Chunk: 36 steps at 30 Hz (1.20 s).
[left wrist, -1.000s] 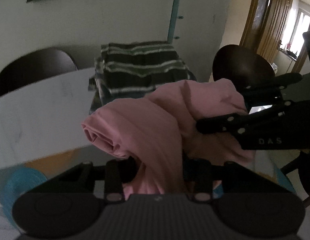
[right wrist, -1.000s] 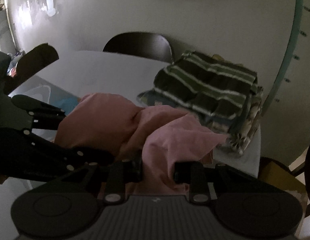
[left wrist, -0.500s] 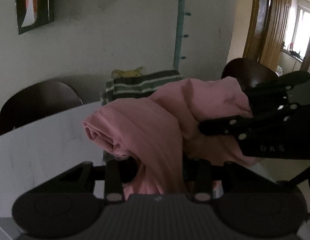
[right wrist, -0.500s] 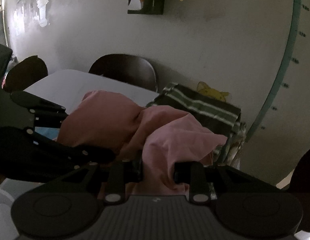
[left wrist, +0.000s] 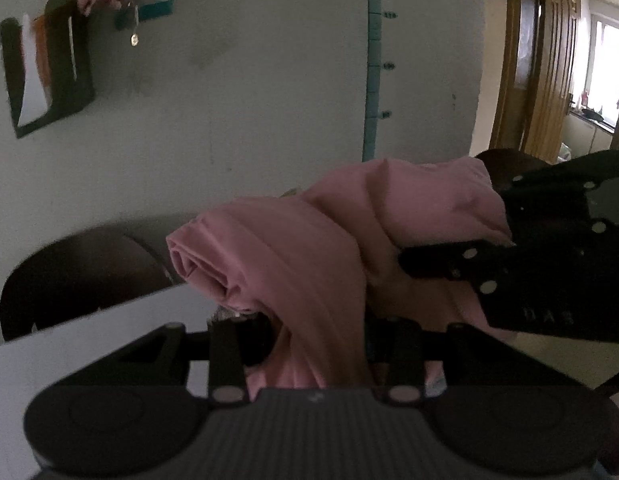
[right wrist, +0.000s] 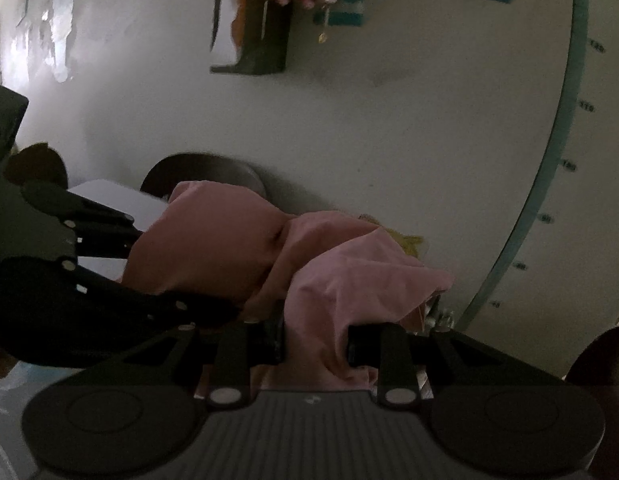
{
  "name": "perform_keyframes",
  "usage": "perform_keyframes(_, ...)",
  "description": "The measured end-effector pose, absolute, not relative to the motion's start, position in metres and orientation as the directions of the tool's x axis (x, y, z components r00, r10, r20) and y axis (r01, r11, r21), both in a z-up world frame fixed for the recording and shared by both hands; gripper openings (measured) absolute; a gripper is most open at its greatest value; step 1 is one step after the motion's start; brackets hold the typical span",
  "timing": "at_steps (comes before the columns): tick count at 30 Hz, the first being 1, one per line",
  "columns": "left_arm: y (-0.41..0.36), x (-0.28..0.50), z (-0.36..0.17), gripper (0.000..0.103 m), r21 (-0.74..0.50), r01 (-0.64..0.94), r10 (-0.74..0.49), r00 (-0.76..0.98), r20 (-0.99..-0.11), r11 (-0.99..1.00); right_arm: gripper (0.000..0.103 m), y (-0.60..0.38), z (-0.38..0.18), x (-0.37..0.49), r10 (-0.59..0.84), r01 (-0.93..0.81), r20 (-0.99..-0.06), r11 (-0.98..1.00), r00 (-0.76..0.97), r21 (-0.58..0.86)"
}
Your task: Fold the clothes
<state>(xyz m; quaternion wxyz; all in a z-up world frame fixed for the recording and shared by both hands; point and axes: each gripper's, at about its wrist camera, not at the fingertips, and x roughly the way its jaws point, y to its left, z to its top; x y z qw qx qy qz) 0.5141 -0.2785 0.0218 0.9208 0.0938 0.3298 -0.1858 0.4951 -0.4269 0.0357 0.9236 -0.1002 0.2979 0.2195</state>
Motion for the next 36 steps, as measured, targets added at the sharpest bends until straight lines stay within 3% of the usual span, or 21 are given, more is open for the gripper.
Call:
perform_keyframes(23, -0.288, 0.582, -0.028, 0.039, 0.072, 0.383, -0.235, 0.692, -0.683, 0.921, 0.025, -0.439, -0.011, 0.565, 0.329, -0.431, -0.606, 0.902, 0.724, -0.025)
perform_keyframes(27, -0.284, 0.583, -0.041, 0.05, 0.097, 0.372, -0.201, 0.681, -0.704, 0.923, 0.028, -0.439, -0.022, 0.568, 0.328, -0.44, -0.62, 0.897, 0.713, -0.031)
perform_keyframes(30, -0.279, 0.583, -0.049, 0.06, 0.116, 0.359, -0.174, 0.679, -0.713, 0.926, 0.041, -0.437, -0.031, 0.569, 0.302, -0.444, -0.644, 0.894, 0.703, -0.064)
perform_keyframes(31, -0.277, 0.583, -0.05, 0.07, 0.118, 0.353, -0.168, 0.68, -0.714, 0.928, 0.049, -0.438, -0.033, 0.569, 0.286, -0.438, -0.646, 0.895, 0.708, -0.083)
perform_keyframes(33, -0.273, 0.583, -0.049, 0.08, 0.126, 0.33, -0.148, 0.69, -0.709, 0.935, 0.057, -0.442, -0.035, 0.568, 0.264, -0.417, -0.637, 0.903, 0.724, -0.101)
perform_keyframes(36, -0.266, 0.58, -0.044, 0.082, 0.158, 0.31, -0.118, 0.71, -0.695, 0.937, 0.058, -0.451, -0.036, 0.567, 0.247, -0.396, -0.634, 0.913, 0.733, -0.101)
